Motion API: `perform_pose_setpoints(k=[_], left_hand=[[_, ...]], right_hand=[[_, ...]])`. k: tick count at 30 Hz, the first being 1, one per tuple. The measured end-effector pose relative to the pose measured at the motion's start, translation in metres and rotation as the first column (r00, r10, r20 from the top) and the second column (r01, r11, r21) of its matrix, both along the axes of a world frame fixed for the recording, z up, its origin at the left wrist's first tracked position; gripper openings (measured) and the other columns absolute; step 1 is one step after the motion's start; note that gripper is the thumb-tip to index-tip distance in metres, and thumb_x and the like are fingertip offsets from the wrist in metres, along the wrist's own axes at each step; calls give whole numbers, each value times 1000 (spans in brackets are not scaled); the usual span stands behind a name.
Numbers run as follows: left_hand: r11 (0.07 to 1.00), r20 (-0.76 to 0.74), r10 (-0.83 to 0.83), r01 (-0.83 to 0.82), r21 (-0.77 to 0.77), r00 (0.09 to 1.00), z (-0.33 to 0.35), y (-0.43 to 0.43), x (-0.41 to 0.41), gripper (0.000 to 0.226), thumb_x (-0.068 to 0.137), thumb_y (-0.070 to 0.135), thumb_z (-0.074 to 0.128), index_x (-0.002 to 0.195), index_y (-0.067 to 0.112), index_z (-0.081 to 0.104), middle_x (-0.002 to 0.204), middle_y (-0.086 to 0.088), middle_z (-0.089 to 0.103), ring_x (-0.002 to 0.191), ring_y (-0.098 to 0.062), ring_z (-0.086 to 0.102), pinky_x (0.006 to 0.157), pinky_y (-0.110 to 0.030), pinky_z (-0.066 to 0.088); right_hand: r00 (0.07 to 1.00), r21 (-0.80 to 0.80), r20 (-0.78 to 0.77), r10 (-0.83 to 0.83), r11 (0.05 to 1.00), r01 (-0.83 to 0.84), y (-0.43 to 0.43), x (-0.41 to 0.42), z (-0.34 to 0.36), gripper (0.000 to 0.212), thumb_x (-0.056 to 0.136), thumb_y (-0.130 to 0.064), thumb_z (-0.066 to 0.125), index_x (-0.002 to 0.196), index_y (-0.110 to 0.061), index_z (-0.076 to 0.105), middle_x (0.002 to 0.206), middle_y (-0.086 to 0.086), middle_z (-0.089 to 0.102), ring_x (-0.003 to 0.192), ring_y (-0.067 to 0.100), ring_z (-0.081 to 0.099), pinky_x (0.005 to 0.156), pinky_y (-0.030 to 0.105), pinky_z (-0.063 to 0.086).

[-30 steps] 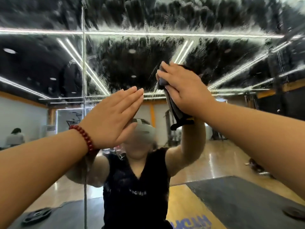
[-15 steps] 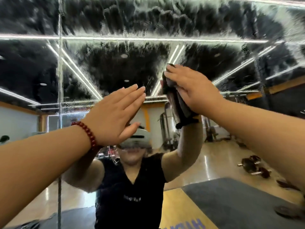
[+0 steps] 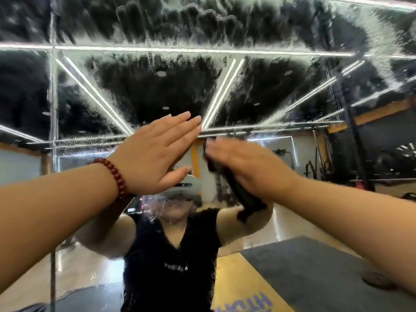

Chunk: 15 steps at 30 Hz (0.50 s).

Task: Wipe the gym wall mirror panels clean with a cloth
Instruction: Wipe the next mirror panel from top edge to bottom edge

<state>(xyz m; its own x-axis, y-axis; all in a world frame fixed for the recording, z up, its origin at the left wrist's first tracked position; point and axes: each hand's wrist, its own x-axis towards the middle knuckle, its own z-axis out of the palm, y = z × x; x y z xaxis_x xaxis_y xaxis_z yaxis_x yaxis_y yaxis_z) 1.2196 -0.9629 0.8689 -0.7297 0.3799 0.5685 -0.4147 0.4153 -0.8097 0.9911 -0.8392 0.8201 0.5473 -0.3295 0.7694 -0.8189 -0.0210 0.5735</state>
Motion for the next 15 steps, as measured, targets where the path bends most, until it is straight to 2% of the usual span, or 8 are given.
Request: perform_pose_setpoints(k=[2,5,8,12,14,15], left_hand=[[1000,4,10,-10,6,1000,2,-2,-5,75,97,55,32,152,4,32,158,-13,29,147,-29,27,118,-48,24],[1000,3,-1,1,0,1000,1,-6,-8,74,97,54,32,151,3,35,157,-14,32,146,-31,30,118,-49,24],[999,11,-33,33,-31,999,1,-7,-9,73,96,52,35,150,3,36,157,-14,33,146,-30,30,117,-48,23],[998,30,-38,40,-48,999,0,-8,-10,72,97,51,36,151,4,35,157,-13,33,146,-30,29,117,-48,24],[998,53,-28,31,-57,998,0,-8,-11,71,97,51,34,151,5,34,157,-12,33,146,-30,29,116,-49,25],[997,67,-21,26,-67,998,0,-8,-11,70,98,50,34,151,5,34,158,-11,32,147,-30,28,116,-50,25]], right_hand=[[986,-139,154,-69,986,91,8,-9,39,48,97,-20,40,140,-3,52,148,15,48,136,34,47,112,46,38],[952,-174,278,-130,968,183,5,-19,61,52,98,-29,37,145,-9,47,154,13,40,143,34,36,119,43,25],[987,-149,132,-87,983,107,-4,-19,29,50,96,-25,41,139,-5,55,148,16,47,139,35,41,118,38,23],[994,48,-103,-27,998,32,5,-23,-43,46,97,-18,43,142,-12,54,151,5,46,143,23,37,116,40,31],[991,109,-132,-22,993,37,9,-25,-53,47,96,-13,44,142,-13,53,151,2,46,142,21,40,113,41,36],[996,105,-83,-11,994,20,10,-25,-46,48,94,-10,43,141,-11,54,149,4,48,140,22,43,111,42,39]])
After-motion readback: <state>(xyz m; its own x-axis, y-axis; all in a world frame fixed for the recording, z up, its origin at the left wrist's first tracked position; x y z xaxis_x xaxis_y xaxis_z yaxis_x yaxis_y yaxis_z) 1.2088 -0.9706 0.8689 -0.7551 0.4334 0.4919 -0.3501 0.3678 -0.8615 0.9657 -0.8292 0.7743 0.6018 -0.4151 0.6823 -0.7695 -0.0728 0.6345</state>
